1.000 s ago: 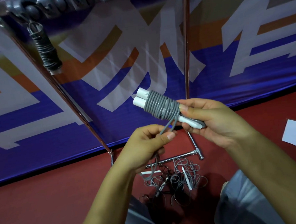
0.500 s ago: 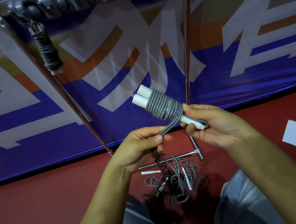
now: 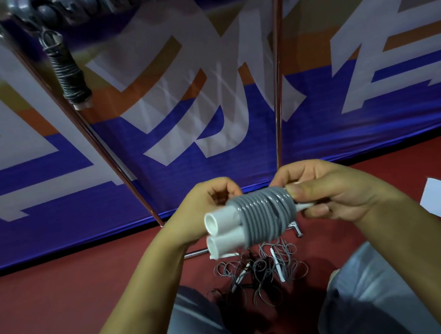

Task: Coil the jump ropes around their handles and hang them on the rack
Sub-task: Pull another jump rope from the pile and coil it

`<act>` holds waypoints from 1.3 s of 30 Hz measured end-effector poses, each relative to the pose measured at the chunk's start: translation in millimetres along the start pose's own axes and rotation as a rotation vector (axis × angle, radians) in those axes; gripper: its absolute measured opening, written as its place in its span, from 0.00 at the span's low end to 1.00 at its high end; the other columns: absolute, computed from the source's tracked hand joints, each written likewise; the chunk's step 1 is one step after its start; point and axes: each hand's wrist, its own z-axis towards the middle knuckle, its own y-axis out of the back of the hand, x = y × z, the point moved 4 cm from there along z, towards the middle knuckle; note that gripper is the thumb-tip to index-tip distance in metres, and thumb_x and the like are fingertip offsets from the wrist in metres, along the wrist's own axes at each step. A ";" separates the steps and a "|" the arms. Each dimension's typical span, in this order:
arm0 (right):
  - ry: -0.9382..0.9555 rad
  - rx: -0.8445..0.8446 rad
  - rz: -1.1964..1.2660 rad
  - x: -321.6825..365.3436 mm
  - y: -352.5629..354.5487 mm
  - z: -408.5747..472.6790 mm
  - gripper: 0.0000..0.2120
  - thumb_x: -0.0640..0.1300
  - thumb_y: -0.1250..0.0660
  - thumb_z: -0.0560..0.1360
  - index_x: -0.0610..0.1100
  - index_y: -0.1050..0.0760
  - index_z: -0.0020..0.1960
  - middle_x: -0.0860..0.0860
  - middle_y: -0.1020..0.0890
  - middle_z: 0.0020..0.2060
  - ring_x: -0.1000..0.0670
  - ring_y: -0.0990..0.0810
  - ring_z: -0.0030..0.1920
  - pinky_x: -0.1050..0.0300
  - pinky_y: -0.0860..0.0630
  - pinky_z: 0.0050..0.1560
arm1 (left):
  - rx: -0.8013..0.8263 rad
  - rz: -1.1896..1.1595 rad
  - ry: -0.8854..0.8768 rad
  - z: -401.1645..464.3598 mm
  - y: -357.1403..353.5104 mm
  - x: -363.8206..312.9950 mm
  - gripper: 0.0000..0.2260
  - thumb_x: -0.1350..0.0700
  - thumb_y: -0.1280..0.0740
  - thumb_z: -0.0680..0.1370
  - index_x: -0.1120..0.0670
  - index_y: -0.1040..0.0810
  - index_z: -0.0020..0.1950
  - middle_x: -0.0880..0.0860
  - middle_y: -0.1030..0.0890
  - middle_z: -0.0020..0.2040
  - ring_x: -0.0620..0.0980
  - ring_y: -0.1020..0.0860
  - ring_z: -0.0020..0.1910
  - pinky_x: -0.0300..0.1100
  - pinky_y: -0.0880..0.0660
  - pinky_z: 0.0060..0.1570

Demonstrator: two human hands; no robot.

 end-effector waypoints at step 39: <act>0.264 -0.937 -0.351 -28.8 5.3 7.4 0.08 0.34 0.25 0.68 0.43 0.23 0.38 0.48 0.18 0.34 0.52 0.17 0.31 0.59 0.19 0.37 | -0.472 -0.029 0.051 -23.5 -35.7 -6.9 0.09 0.54 0.32 0.77 0.57 0.23 0.39 0.48 0.22 0.28 0.41 0.31 0.25 0.33 0.34 0.28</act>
